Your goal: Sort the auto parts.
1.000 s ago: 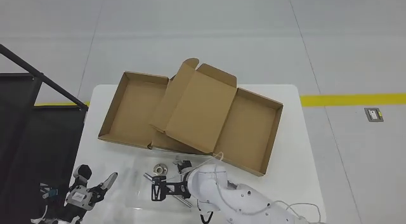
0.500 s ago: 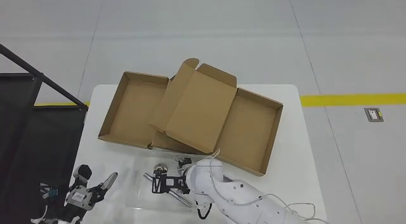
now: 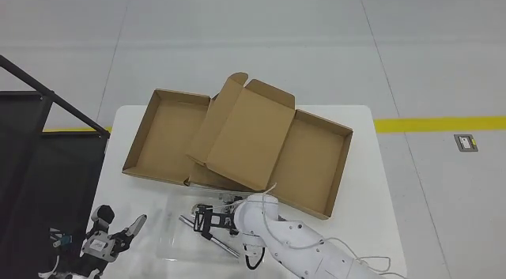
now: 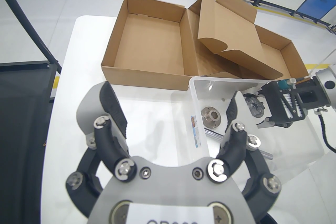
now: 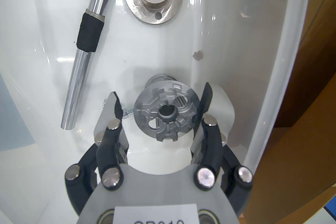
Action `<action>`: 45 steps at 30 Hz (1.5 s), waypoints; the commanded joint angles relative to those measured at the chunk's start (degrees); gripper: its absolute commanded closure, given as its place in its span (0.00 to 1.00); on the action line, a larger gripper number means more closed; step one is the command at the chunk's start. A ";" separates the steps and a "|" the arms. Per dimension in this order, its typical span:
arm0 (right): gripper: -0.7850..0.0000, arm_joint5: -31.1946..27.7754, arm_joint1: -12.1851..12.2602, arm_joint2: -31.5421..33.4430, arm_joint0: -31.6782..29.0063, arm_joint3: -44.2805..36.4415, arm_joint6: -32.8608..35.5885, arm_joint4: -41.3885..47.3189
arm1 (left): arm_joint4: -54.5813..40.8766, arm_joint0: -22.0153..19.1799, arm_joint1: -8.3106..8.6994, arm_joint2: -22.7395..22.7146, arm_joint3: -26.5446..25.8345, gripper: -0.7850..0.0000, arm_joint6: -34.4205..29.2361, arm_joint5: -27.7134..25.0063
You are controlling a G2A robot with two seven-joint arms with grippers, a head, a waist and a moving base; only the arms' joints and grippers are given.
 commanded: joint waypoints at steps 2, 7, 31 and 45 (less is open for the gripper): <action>1.00 0.15 0.30 0.81 -0.92 -1.14 -0.52 -0.84 | 0.00 0.00 0.00 0.00 0.00 0.00 0.00 0.00; 1.00 -0.30 1.81 2.97 -4.30 -7.88 -2.24 -3.68 | 0.00 0.00 0.00 0.00 0.00 0.00 0.00 0.00; 1.00 -7.75 14.57 36.55 -43.17 -55.55 -23.17 -18.73 | 0.00 0.00 0.00 0.00 0.00 0.00 0.00 0.00; 1.00 8.20 13.05 41.08 -34.67 -44.11 -22.53 -3.31 | 0.00 0.00 0.00 0.00 0.00 0.00 0.00 0.00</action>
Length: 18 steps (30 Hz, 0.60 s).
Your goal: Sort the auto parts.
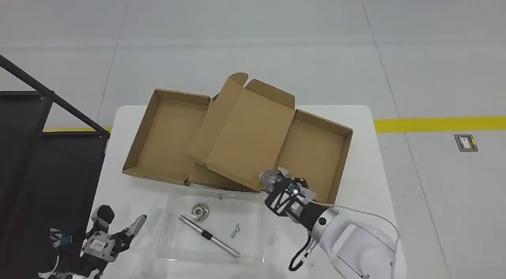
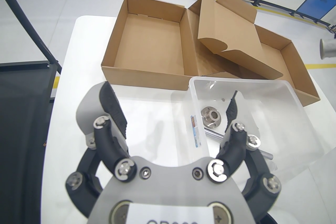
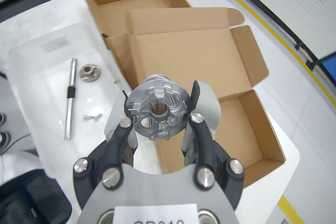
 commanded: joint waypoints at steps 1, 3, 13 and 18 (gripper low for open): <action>1.00 2.49 -0.26 1.58 2.43 3.48 -0.47 5.10 | 0.00 0.00 0.00 0.00 0.00 0.00 0.00 0.00; 1.00 5.61 -0.45 3.28 5.31 7.98 0.67 7.33 | 0.00 0.00 0.00 0.00 0.00 0.00 0.00 0.00; 1.00 11.47 -1.63 1.53 19.05 28.98 3.91 9.17 | 0.00 0.00 0.00 0.00 0.00 0.00 0.00 0.00; 1.00 9.49 -2.35 -0.46 26.24 40.55 7.55 11.09 | 0.00 0.00 0.00 0.00 0.00 0.00 0.00 0.00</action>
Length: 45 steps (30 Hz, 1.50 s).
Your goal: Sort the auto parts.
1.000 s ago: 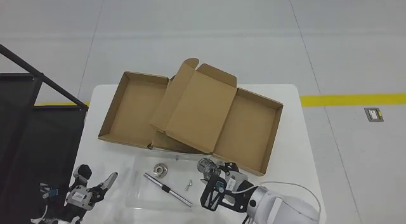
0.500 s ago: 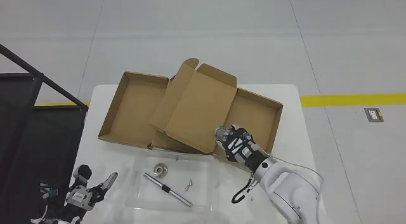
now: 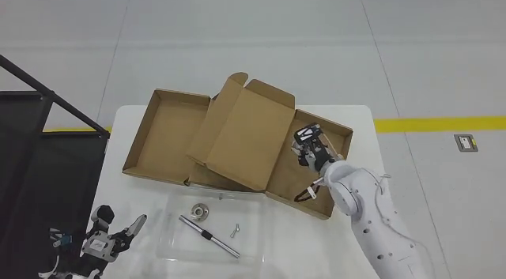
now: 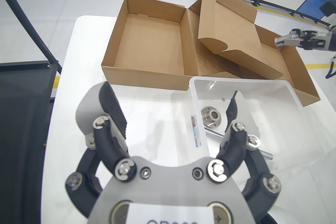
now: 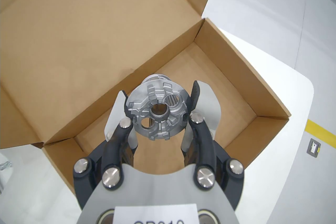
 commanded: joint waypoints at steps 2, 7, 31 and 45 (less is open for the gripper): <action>1.00 -1.71 -0.43 -1.01 3.98 7.12 1.10 1.81 | 0.00 0.00 0.00 0.00 0.00 0.00 0.00 0.00; 1.00 -1.96 -1.05 -2.52 7.67 14.09 1.12 2.70 | 0.00 0.00 0.00 0.00 0.00 0.00 0.00 0.00; 0.00 -13.43 2.40 2.35 -12.20 -21.89 -5.70 -3.40 | 0.00 0.00 0.00 0.00 0.00 0.00 0.00 0.00; 0.00 -32.24 4.23 -3.46 -22.14 -38.18 -7.28 -13.46 | 0.00 0.00 0.00 0.00 0.00 0.00 0.00 0.00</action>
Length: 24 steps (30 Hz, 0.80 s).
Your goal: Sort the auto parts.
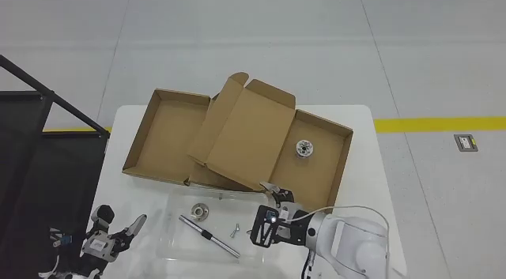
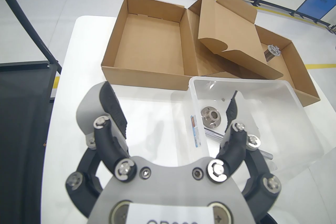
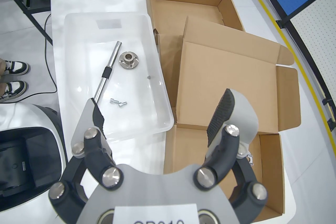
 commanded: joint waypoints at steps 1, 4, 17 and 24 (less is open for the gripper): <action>0.00 -0.04 0.00 -0.01 0.00 0.00 -0.01 -0.01 | 0.00 0.00 0.00 0.00 0.00 0.00 0.00 0.00; 0.00 -0.04 0.00 -0.01 0.00 0.00 -0.01 -0.01 | 0.00 0.00 0.00 0.00 0.00 0.00 0.00 0.00; 0.00 -3.82 -2.01 -15.75 11.35 9.78 6.18 -9.69 | 0.00 0.00 0.00 0.00 0.00 0.00 0.00 0.00; 0.00 -8.29 -4.06 -22.45 18.01 17.33 10.57 -7.80 | 0.00 0.00 0.00 0.00 0.00 0.00 0.00 0.00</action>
